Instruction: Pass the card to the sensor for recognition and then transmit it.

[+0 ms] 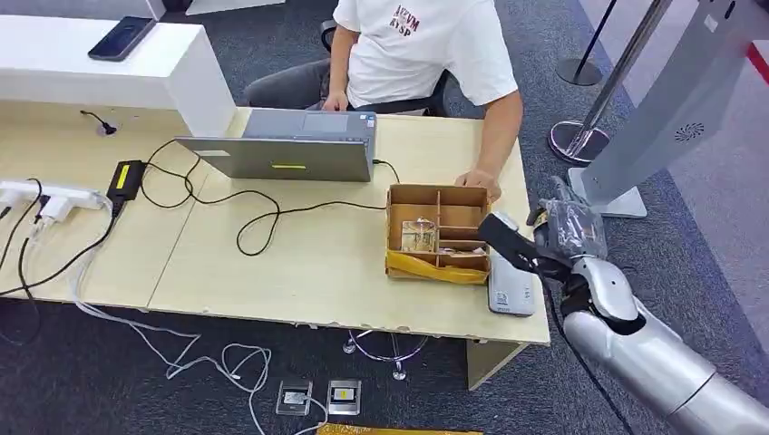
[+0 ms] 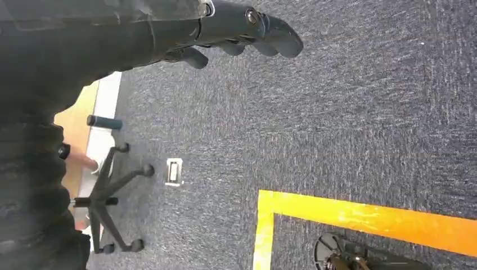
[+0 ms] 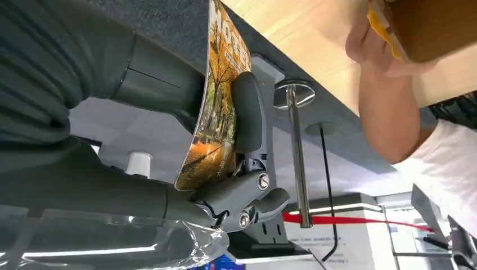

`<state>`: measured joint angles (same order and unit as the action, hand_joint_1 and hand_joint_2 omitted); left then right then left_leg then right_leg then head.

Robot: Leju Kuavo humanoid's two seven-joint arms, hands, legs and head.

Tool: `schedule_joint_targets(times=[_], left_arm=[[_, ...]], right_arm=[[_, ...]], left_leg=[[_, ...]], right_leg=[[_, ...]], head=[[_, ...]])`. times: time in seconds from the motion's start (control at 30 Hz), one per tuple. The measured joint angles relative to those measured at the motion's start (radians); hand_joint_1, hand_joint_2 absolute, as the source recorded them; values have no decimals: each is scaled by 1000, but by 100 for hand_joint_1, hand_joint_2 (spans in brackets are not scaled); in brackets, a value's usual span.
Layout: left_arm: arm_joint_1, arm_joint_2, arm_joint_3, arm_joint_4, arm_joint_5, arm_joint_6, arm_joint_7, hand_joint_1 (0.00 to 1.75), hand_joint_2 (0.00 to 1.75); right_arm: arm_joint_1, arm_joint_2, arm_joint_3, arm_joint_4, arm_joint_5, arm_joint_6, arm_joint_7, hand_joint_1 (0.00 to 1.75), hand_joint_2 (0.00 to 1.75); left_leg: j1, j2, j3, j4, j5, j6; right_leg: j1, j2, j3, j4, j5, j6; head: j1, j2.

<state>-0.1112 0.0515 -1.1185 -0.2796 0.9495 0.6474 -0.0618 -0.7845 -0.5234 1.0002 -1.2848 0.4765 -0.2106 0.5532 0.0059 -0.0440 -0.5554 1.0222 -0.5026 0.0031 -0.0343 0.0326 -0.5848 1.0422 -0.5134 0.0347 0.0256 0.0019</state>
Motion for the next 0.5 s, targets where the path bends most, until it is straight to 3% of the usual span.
schedule_joint_targets(times=[0.5], left_arm=[[0, 0, 0, 0, 21, 0, 0, 0, 175]], right_arm=[[54, 29, 0, 49, -42, 9, -52, 175, 175]], left_leg=[[0, 0, 0, 0, 0, 0]], right_leg=[[0, 0, 0, 0, 0, 0]], head=[[0, 0]])
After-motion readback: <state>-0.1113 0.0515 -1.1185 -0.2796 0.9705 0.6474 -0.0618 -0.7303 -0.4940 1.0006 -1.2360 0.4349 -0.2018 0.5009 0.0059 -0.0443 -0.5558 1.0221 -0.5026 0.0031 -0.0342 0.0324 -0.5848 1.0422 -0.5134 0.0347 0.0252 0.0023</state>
